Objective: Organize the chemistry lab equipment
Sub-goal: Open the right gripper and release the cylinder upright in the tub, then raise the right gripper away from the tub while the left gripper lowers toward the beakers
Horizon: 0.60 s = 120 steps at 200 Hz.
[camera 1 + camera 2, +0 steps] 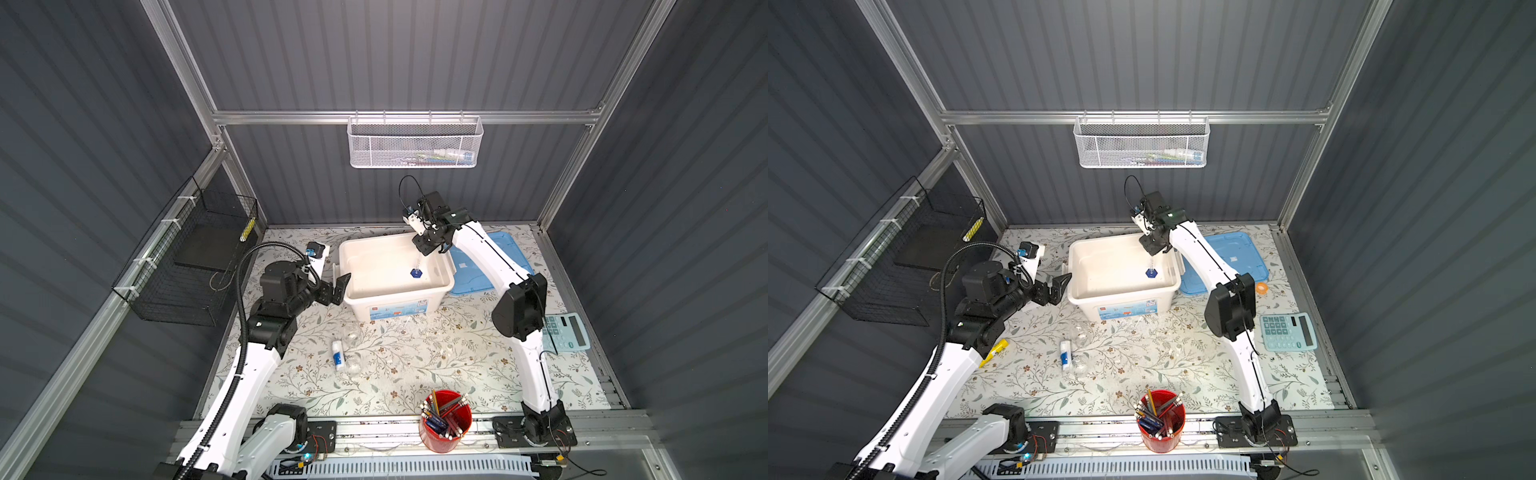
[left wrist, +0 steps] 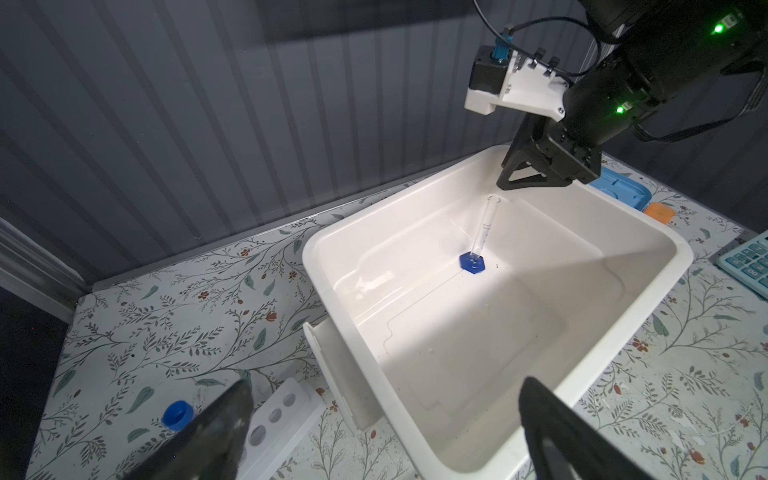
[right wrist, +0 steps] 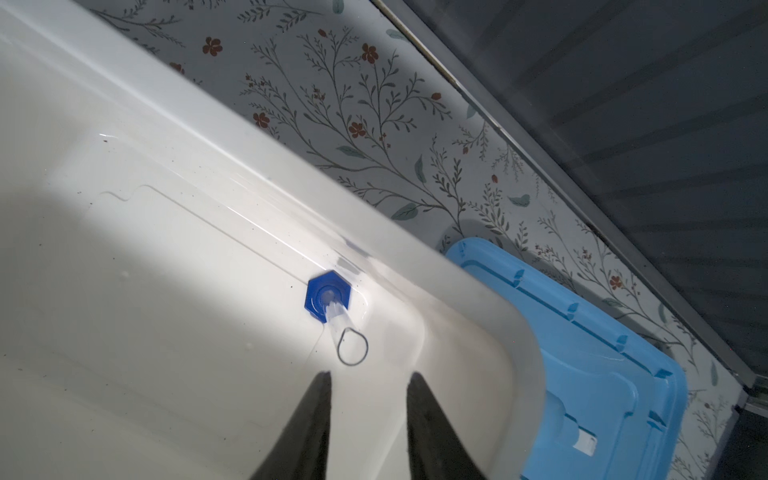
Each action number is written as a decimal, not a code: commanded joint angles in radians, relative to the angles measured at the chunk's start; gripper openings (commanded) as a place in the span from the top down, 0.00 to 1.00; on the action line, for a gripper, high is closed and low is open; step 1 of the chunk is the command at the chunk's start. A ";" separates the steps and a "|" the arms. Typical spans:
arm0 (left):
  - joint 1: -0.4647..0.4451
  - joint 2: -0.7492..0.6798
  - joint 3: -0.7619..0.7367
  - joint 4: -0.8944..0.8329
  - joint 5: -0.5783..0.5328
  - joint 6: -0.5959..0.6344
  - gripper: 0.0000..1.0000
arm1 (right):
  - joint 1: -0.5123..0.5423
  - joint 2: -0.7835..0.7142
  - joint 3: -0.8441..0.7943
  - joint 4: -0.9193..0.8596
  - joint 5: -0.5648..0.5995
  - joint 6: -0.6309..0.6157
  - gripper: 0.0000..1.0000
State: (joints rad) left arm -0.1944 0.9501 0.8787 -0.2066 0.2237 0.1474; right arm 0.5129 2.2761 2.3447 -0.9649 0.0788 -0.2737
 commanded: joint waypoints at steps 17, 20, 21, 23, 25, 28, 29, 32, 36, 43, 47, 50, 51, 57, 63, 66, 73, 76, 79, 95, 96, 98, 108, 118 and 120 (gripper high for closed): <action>0.007 -0.034 0.037 -0.079 -0.023 0.004 0.00 | -0.005 -0.098 -0.014 -0.023 -0.011 0.007 0.65; 0.006 -0.037 0.042 -0.091 -0.023 0.003 0.00 | -0.005 -0.108 -0.022 -0.020 -0.013 0.008 0.64; 0.007 -0.038 0.044 -0.096 -0.022 0.003 0.00 | -0.005 -0.111 -0.027 -0.019 -0.013 0.008 0.64; 0.006 -0.040 0.048 -0.104 -0.021 0.003 0.00 | -0.005 -0.126 -0.040 -0.013 -0.014 0.008 0.64; 0.006 -0.042 0.050 -0.111 -0.020 0.003 0.00 | -0.004 -0.130 -0.046 -0.010 -0.013 0.008 0.64; 0.006 -0.046 0.054 -0.128 -0.021 0.003 0.00 | -0.004 -0.145 -0.065 0.001 -0.014 0.008 0.64; 0.006 -0.047 0.056 -0.130 -0.020 0.003 0.00 | -0.004 -0.148 -0.072 0.004 -0.014 0.008 0.64; 0.007 -0.051 0.059 -0.145 -0.018 0.003 0.00 | -0.004 -0.174 -0.102 0.023 -0.014 0.009 0.64; 0.006 -0.056 0.062 -0.163 -0.016 0.004 0.00 | -0.003 -0.199 -0.134 0.044 -0.015 0.010 0.64; 0.006 -0.065 0.066 -0.195 -0.010 0.011 0.00 | -0.003 -0.244 -0.192 0.080 -0.019 0.012 0.64; 0.006 -0.069 0.070 -0.215 -0.005 0.015 0.00 | -0.003 -0.270 -0.223 0.101 -0.023 0.013 0.63; 0.006 -0.071 0.072 -0.232 -0.003 0.020 0.00 | -0.003 -0.288 -0.245 0.115 -0.026 0.014 0.63; 0.006 -0.072 0.073 -0.237 -0.003 0.021 0.00 | -0.004 -0.294 -0.252 0.121 -0.026 0.015 0.63; 0.006 -0.075 0.076 -0.267 0.000 0.027 0.00 | -0.004 -0.328 -0.288 0.142 -0.029 0.019 0.63; 0.006 -0.078 0.078 -0.294 0.006 0.034 0.00 | -0.004 -0.360 -0.317 0.157 -0.036 0.025 0.63; 0.006 -0.079 0.077 -0.304 0.010 0.037 0.00 | -0.004 -0.376 -0.331 0.163 -0.038 0.028 0.63; 0.006 -0.085 0.071 -0.322 0.014 0.044 0.00 | -0.004 -0.413 -0.364 0.182 -0.043 0.036 0.63; 0.006 -0.088 0.068 -0.325 0.014 0.044 0.00 | -0.004 -0.427 -0.380 0.191 -0.046 0.040 0.62; 0.006 -0.092 0.064 -0.327 0.012 0.045 0.00 | -0.003 -0.443 -0.396 0.201 -0.045 0.043 0.62; 0.006 -0.108 0.045 -0.352 0.020 0.070 0.00 | -0.002 -0.522 -0.478 0.248 -0.064 0.057 0.62; 0.006 -0.109 0.044 -0.353 0.020 0.071 0.00 | -0.002 -0.527 -0.483 0.250 -0.064 0.059 0.62; 0.006 -0.110 0.042 -0.355 0.022 0.072 0.00 | -0.002 -0.535 -0.493 0.256 -0.065 0.060 0.62; 0.006 -0.118 0.034 -0.376 0.032 0.086 0.00 | -0.002 -0.579 -0.540 0.277 -0.068 0.069 0.61; 0.006 -0.119 0.026 -0.395 0.044 0.104 0.01 | -0.002 -0.622 -0.587 0.300 -0.064 0.078 0.61; 0.006 -0.119 0.024 -0.399 0.045 0.103 0.01 | -0.002 -0.631 -0.596 0.305 -0.064 0.080 0.61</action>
State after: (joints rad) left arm -0.1944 0.8490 0.9226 -0.5117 0.2291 0.1947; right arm 0.5129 1.7233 1.8381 -0.7486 0.0322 -0.2321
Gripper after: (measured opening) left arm 0.996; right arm 0.386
